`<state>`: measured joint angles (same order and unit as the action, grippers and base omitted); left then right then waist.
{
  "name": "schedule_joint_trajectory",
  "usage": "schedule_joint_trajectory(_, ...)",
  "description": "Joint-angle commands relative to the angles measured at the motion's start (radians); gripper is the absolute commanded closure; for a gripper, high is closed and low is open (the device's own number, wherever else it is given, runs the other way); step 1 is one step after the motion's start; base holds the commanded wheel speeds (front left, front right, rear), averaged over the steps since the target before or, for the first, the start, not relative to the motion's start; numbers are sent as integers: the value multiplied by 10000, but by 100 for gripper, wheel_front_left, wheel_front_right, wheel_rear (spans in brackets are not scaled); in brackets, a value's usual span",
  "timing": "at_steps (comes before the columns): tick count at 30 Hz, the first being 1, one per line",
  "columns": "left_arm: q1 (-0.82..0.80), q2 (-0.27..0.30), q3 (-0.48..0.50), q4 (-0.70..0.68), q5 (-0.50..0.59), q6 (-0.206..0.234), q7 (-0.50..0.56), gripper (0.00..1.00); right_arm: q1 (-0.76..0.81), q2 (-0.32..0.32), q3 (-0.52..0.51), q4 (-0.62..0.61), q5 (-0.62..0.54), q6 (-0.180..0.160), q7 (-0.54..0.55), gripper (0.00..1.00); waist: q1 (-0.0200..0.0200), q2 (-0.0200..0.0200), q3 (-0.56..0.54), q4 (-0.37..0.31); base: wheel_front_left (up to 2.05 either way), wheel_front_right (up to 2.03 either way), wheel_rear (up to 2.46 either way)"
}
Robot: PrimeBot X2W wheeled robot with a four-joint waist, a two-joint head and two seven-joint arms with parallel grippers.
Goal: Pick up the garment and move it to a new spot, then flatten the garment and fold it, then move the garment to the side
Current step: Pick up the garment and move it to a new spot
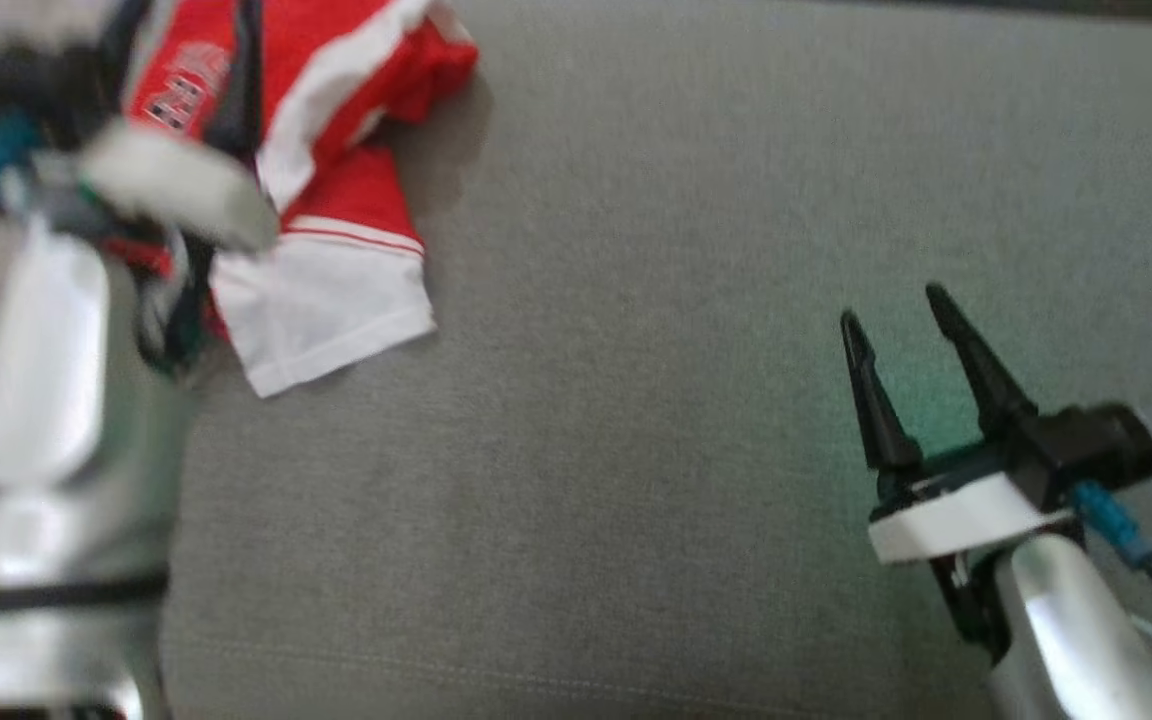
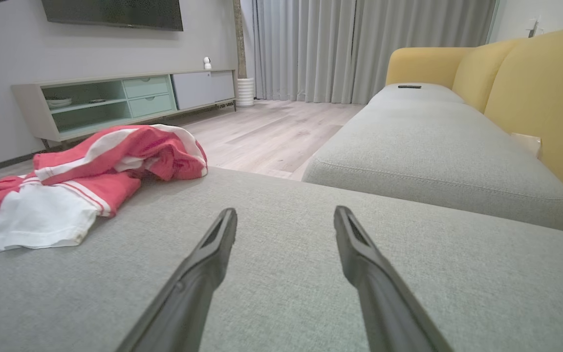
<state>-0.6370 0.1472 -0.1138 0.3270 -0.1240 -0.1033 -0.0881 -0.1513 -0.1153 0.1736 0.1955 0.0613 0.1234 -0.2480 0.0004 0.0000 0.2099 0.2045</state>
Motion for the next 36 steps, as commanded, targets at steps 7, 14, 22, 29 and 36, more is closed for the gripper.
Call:
schedule_joint_trajectory(7,-3545,1124,-285,2942,-508,-247,1618,0,-997,-646,338,-656,-5,73,-138,0,-4,0,2205,-563,0,0,0)
schedule_joint_trajectory(14,-4865,1616,-1244,5045,-1249,-270,2568,0,-1178,-845,414,-866,55,73,-138,0,-4,0,2887,-874,0,0,0)
schedule_joint_trajectory(22,-5486,2258,-2040,6746,-1481,-272,2370,0,-1431,-847,517,-1120,169,73,-138,0,-4,0,3495,-1269,0,0,0)
schedule_joint_trajectory(29,-5703,2521,-2334,7436,-1238,-273,311,100,-1416,-702,426,-1053,267,73,-138,0,-4,0,3293,-1376,0,0,0)
schedule_joint_trajectory(36,-5780,2408,-2468,7270,-1275,-270,-1473,100,-1013,-357,392,-809,362,73,-138,0,-4,0,1813,-1357,0,0,0)
